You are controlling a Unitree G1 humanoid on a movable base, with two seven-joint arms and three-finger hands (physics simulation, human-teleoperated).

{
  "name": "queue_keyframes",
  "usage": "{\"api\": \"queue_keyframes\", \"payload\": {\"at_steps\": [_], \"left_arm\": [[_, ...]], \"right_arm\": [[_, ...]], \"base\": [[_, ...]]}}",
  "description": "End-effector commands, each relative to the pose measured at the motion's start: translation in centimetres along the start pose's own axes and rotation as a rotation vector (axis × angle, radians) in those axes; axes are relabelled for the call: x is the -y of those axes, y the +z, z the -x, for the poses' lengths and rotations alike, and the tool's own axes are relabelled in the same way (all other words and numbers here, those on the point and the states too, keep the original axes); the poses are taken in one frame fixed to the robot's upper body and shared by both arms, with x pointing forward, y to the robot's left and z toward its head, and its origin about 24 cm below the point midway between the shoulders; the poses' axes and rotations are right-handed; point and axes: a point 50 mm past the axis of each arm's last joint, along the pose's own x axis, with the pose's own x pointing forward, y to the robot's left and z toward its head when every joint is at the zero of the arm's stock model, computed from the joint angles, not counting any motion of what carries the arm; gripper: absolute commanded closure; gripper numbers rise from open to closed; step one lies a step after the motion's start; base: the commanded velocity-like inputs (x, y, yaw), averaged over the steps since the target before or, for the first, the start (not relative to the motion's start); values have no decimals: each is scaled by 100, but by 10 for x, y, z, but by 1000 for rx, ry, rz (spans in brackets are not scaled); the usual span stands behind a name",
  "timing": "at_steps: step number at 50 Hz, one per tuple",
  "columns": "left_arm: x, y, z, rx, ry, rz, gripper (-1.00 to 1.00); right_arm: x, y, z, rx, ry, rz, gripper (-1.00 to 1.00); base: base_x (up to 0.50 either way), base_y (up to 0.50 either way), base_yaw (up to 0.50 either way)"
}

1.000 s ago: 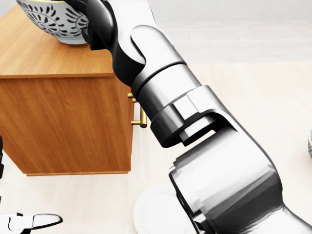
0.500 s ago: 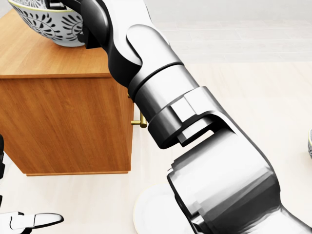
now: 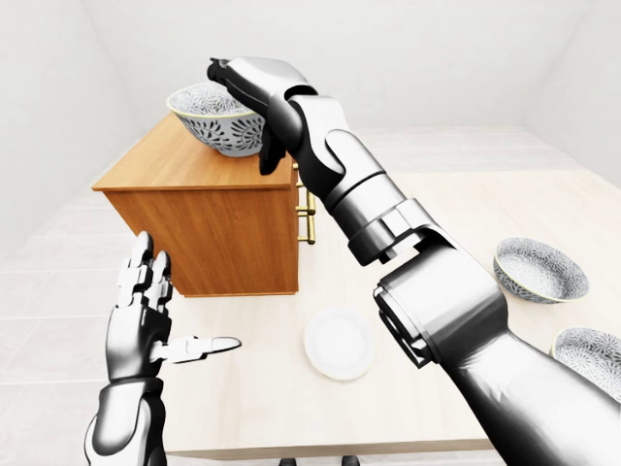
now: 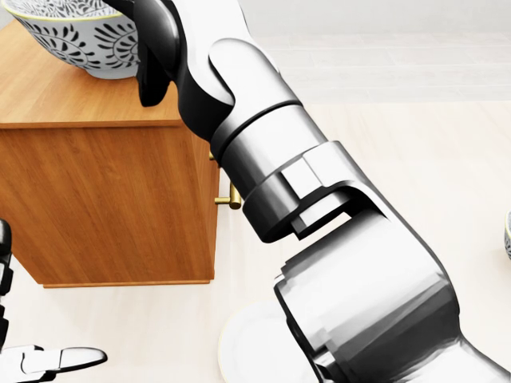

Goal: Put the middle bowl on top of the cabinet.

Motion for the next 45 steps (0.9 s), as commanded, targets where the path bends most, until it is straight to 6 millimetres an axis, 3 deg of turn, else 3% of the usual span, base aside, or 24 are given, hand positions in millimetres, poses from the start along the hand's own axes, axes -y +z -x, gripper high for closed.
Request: {"api": "queue_keyframes", "payload": {"at_steps": [1, 9, 45], "left_arm": [[2, 0, 0, 1, -14, 16, -100], [1, 2, 0, 11, -9, 17, -100], [-4, 16, 4, 67, 3, 15, -100]], "right_arm": [[5, 7, 0, 28, -6, -42, -69], [4, 8, 0, 29, -7, -28, -76], [46, 4, 8, 38, -56, 5, -88]], "base": [[0, 0, 0], [0, 0, 0], [0, 0, 0]]}}
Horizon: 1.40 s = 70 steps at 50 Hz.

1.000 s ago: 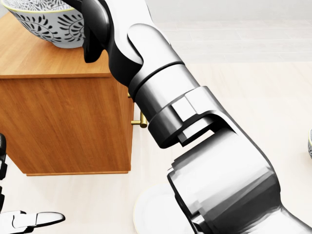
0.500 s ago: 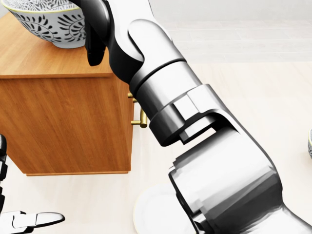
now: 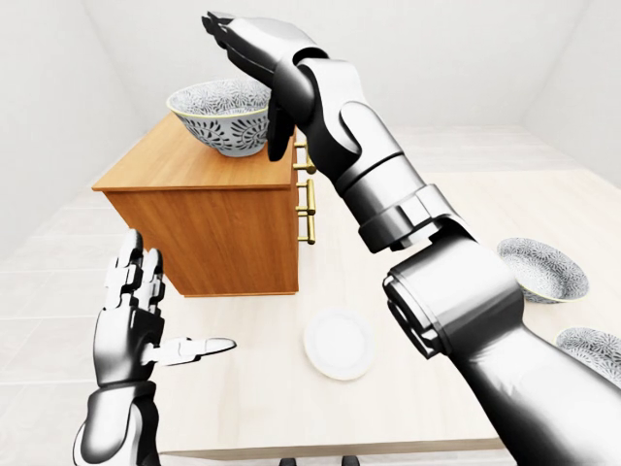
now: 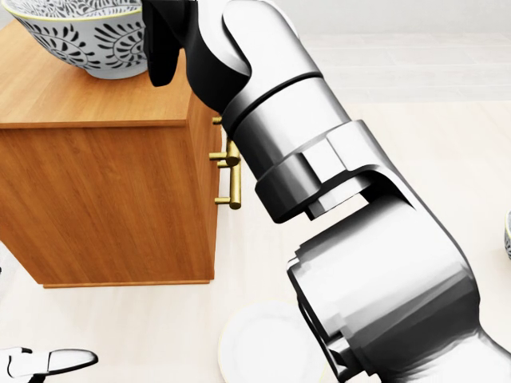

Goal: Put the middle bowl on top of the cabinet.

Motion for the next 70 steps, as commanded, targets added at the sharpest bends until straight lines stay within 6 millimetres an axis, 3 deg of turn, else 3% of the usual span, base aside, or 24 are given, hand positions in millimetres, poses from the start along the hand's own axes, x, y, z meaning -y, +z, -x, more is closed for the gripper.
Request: {"api": "queue_keyframes", "payload": {"at_steps": [1, 19, 70], "left_arm": [[0, 9, 2, 38, -6, 9, -100], [-1, 18, 2, 80, 0, 0, -100], [0, 32, 6, 135, 3, -12, -100]], "right_arm": [[17, 3, 3, 28, -18, -42, -90], [38, -3, 8, 26, -17, -43, -100], [72, -27, 22, -33, -55, 16, -100]], "base": [[0, 0, 0], [0, 0, 0], [0, 0, 0]]}}
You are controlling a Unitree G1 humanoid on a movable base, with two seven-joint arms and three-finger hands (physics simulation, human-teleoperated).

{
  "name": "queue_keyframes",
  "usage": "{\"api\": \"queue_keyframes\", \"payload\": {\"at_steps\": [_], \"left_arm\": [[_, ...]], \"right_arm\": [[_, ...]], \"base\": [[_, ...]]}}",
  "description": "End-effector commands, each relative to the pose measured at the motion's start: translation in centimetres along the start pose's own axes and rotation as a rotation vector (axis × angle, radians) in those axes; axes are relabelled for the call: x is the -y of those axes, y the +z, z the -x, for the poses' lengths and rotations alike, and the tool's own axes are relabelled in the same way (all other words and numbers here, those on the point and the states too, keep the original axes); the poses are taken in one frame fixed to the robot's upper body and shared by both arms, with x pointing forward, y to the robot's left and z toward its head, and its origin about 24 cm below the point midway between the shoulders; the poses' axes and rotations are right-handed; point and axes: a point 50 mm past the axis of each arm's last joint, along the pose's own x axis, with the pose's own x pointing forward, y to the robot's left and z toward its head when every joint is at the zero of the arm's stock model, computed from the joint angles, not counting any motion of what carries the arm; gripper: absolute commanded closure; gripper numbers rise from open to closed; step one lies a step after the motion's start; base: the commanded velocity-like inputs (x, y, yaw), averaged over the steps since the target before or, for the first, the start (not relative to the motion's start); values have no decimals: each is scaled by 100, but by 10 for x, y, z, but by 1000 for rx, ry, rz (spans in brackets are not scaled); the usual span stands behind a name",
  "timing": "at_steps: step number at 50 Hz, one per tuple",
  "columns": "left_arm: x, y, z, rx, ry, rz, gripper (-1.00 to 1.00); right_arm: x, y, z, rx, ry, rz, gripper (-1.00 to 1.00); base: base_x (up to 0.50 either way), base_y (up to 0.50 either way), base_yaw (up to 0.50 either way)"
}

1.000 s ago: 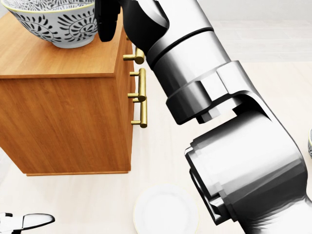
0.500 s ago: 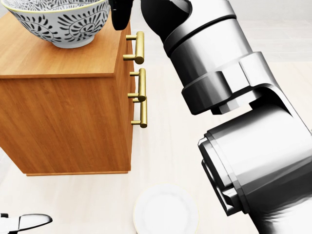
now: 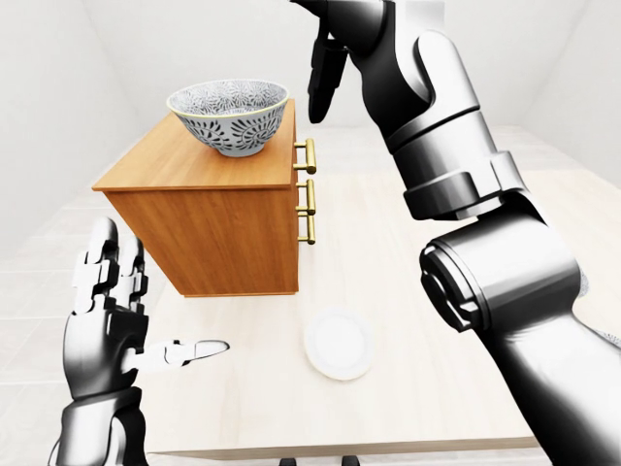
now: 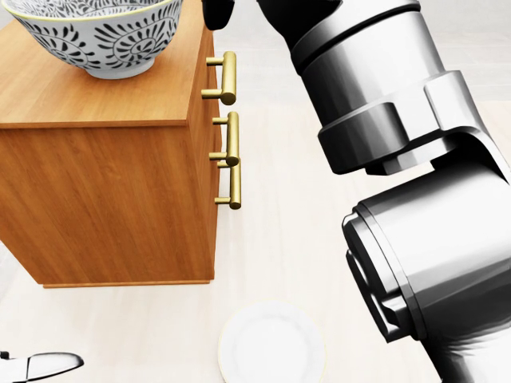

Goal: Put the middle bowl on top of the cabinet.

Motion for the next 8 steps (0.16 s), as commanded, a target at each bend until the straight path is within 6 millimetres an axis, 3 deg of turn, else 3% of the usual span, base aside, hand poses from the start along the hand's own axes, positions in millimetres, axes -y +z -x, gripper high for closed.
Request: {"api": "queue_keyframes", "payload": {"at_steps": [1, 8], "left_arm": [[2, 4, -1, 21, -9, 11, -100], [3, 6, 0, 29, -14, 7, -100]], "right_arm": [[11, 2, 3, 23, -13, -29, -100], [14, -4, 3, 4, -17, -30, -100]], "base": [[0, 0, 0], [0, 0, 0]]}}
